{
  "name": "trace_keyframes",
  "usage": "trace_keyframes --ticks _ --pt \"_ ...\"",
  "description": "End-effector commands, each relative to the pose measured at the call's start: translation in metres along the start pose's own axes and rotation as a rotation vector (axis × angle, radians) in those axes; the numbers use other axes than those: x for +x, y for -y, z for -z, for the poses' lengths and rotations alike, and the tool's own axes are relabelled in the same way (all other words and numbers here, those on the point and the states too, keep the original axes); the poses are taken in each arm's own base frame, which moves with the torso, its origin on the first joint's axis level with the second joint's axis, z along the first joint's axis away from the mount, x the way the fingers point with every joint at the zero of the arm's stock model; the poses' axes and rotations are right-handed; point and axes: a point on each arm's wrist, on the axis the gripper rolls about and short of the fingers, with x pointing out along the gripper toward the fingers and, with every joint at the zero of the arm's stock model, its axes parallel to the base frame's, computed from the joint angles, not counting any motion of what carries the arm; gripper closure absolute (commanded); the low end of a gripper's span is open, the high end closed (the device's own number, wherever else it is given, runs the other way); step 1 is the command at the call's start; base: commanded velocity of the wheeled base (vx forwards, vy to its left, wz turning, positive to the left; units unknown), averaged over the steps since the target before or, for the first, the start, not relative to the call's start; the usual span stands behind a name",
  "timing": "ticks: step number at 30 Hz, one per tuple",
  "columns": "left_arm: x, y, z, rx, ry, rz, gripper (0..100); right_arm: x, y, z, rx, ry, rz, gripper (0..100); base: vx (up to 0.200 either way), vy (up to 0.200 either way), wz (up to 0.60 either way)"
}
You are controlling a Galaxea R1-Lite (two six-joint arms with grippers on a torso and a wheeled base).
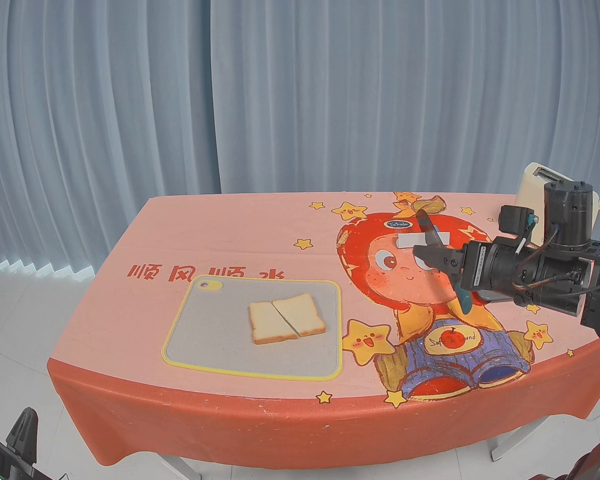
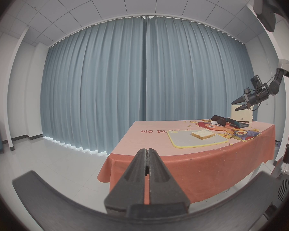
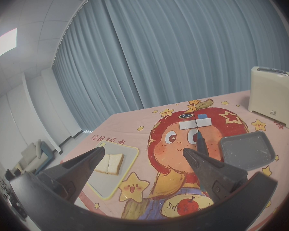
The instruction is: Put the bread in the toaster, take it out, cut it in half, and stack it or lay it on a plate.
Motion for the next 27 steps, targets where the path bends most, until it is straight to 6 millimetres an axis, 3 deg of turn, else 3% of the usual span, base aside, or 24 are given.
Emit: trace_keyframes --ticks 1,12,23,27 --pt "0.001 0.000 0.005 0.000 -0.019 -0.001 100 -0.007 -0.006 0.004 -0.052 0.004 -0.004 0 0.000 0.000 0.00" --pt "0.001 0.000 0.005 0.000 -0.019 0.000 100 -0.006 -0.015 0.012 -0.094 0.057 -0.020 0 0.000 0.000 0.00" --pt "0.001 0.000 0.005 0.000 -0.019 0.000 100 -0.008 -0.052 0.026 -0.145 0.077 -0.090 0 0.000 0.000 0.00" --pt "0.001 0.000 0.005 0.000 -0.019 -0.001 100 0.001 -0.060 0.030 -0.155 0.057 -0.110 0 0.000 0.000 0.00"
